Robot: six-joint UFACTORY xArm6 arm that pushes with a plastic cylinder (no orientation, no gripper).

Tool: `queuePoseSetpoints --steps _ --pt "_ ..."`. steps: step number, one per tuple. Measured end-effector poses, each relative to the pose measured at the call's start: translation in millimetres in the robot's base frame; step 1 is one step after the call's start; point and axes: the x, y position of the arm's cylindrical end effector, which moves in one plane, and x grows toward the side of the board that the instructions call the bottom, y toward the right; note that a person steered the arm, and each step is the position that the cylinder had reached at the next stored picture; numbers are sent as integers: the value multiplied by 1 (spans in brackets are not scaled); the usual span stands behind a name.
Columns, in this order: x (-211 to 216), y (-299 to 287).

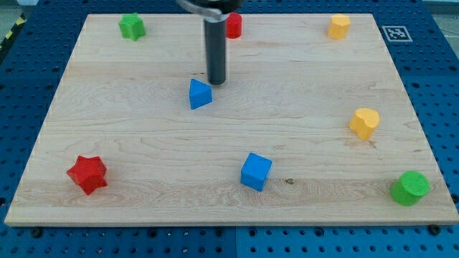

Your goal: Place blue triangle left diagonally towards blue cube

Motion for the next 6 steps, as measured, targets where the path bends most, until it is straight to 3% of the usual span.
queuePoseSetpoints --steps 2,5,6 --pt "96 -2" --pt "17 -21" --pt "41 -34"
